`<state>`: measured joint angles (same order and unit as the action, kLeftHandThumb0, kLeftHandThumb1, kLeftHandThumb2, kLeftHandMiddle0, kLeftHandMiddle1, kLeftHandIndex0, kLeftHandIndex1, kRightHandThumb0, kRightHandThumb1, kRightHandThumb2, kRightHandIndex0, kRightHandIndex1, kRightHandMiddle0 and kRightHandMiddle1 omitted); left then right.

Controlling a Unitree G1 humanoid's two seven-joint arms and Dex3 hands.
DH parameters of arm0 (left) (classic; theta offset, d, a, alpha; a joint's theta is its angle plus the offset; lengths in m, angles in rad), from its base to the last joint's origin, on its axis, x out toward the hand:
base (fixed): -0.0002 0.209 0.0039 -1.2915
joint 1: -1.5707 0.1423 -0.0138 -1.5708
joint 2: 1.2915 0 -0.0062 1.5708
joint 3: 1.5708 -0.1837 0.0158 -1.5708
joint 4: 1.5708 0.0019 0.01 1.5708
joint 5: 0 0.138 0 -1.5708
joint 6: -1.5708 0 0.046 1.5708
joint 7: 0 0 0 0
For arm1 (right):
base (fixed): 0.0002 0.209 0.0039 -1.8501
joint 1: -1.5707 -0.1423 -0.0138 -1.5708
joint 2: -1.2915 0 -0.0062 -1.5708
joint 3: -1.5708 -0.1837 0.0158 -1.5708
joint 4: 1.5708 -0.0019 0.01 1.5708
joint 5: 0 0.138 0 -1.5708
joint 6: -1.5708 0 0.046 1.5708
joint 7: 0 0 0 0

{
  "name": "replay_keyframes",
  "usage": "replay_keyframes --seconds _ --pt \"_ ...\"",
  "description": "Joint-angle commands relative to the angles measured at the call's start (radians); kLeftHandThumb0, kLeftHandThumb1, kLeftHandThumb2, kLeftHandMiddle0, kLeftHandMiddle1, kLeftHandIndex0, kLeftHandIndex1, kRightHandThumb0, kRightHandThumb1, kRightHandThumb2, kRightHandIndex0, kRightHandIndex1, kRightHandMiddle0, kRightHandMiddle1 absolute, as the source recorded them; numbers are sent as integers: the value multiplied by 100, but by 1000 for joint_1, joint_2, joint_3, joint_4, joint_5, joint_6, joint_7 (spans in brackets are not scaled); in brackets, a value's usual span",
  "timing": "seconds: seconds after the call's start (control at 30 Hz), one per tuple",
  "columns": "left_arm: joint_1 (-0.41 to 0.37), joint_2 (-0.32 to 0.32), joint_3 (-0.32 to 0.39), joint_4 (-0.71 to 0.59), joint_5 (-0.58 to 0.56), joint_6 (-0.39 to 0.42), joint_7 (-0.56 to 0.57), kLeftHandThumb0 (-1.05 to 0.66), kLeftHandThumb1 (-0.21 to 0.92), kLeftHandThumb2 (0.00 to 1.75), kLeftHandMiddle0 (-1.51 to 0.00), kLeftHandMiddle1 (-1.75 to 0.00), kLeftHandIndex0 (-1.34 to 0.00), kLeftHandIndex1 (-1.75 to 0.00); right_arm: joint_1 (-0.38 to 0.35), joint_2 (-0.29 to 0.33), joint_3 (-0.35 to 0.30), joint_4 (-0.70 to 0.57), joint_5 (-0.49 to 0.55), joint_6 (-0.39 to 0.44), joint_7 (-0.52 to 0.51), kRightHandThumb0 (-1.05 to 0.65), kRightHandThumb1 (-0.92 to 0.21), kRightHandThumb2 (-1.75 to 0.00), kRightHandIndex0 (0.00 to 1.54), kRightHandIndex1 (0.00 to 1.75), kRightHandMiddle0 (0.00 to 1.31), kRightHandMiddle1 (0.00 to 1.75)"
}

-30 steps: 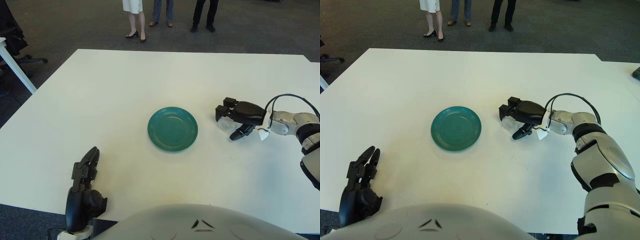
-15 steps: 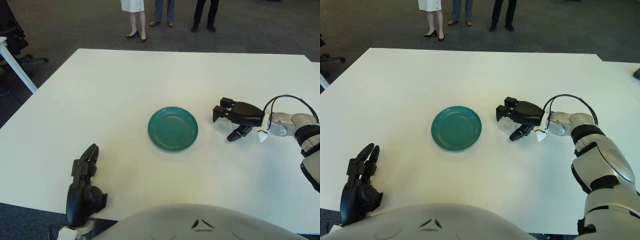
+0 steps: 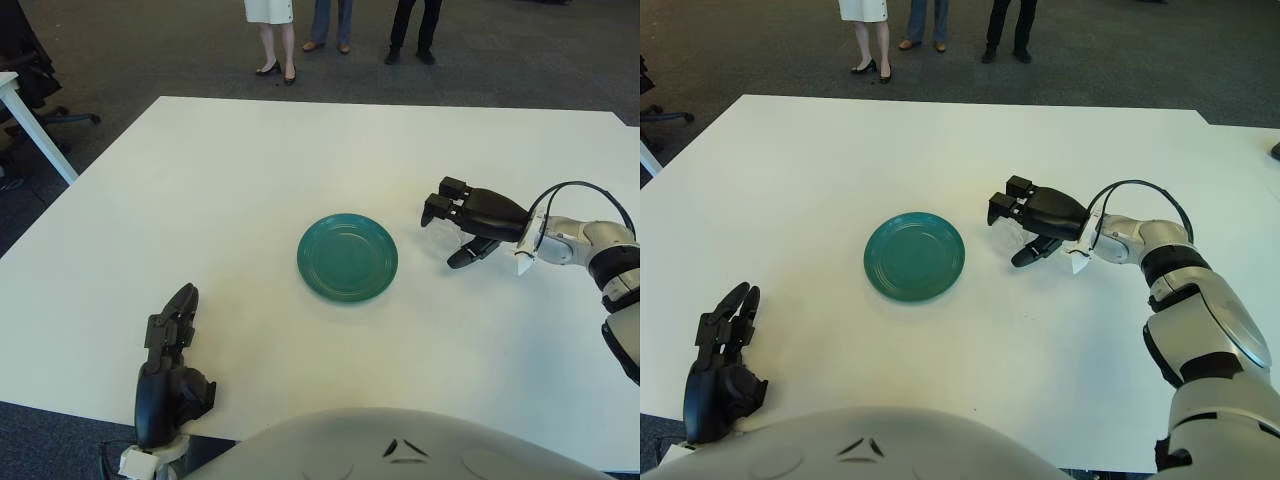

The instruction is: Put the bottle into the plate.

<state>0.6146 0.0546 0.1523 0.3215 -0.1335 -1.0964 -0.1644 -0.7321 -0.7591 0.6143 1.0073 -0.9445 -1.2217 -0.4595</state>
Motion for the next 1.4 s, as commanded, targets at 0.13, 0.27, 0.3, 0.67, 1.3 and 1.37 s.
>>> replay_keyframes --seconds 0.13,0.27,0.3,0.67,1.3,1.37 --pt "-11 -9 -4 43 23 51 9 -105 92 97 -30 0 0 -74 -28 -24 -48 -89 0 -11 -8 -48 -85 -58 116 175 94 175" --pt "-16 -10 -4 46 26 52 10 -105 92 97 -30 0 0 -74 -21 -20 -66 -137 -7 -8 -15 -48 -85 -61 116 175 94 175" --pt "-17 -11 -3 47 27 53 11 -105 92 97 -30 0 0 -74 -19 -17 -71 -151 -6 -6 -16 -48 -84 -61 116 175 93 175" --pt "-35 -20 -2 56 46 59 21 -105 92 97 -30 0 0 -74 -37 53 -95 -255 7 34 43 -47 -84 -63 118 175 92 175" --pt "-53 -47 -16 54 108 71 70 -105 92 97 -30 0 0 -74 -119 239 -10 -243 -63 39 69 -47 -82 -69 127 175 99 175" --pt "-53 -51 -19 53 116 72 76 -105 92 97 -30 0 0 -74 -122 245 -7 -241 -66 36 66 -47 -81 -69 127 175 100 175"
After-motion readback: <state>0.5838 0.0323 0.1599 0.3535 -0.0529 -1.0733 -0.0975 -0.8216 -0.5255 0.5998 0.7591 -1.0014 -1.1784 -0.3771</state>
